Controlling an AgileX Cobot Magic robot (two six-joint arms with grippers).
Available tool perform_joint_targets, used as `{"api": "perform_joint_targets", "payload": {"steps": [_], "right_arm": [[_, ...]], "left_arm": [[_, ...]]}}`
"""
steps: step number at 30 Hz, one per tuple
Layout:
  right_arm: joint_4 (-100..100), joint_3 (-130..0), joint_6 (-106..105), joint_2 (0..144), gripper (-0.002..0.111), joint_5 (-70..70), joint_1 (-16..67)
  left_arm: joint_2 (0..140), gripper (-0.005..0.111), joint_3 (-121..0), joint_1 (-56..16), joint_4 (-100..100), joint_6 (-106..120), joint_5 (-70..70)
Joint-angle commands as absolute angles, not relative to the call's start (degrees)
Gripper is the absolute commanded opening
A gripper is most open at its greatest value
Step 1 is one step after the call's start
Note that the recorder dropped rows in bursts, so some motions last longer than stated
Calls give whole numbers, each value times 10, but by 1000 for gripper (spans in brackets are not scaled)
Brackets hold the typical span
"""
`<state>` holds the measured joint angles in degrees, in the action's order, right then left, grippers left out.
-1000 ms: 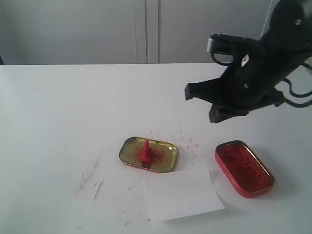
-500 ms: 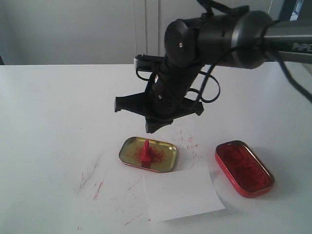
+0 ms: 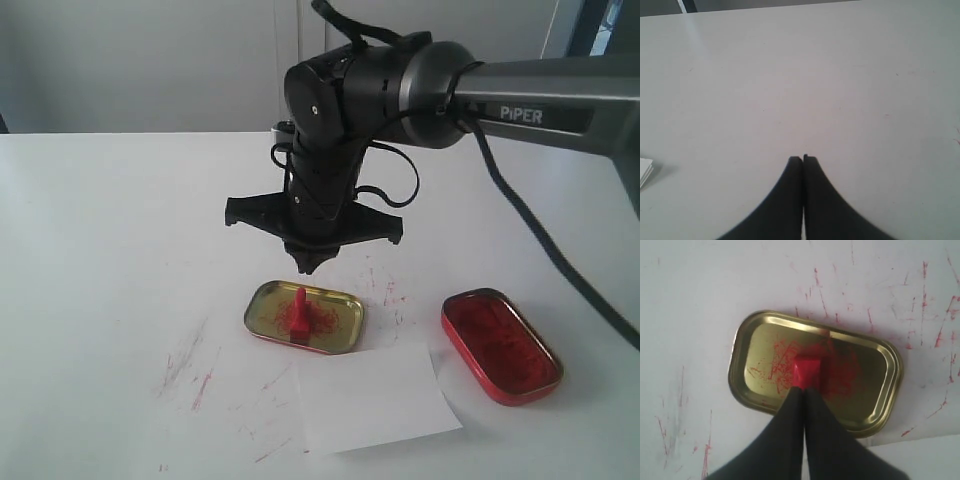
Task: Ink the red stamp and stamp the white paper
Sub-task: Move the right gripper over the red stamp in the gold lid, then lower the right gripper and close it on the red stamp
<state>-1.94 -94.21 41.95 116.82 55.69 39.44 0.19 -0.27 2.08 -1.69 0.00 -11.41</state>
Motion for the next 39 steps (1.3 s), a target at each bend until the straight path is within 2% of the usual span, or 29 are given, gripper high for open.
{"api": "perform_joint_targets", "payload": {"steps": [1, 6, 9, 39], "right_arm": [[-27, -947, 424, 1172, 10, 564, 403], [-28, -947, 424, 1185, 27, 563, 411], [-28, -947, 428, 1196, 31, 564, 411], [-33, -947, 442, 1252, 31, 551, 412]], "left_arm": [[0, 0, 0, 20, -17, 0, -116], [0, 0, 0, 20, -17, 0, -116], [0, 0, 0, 20, -17, 0, -116], [0, 0, 0, 20, -17, 0, -116]]}}
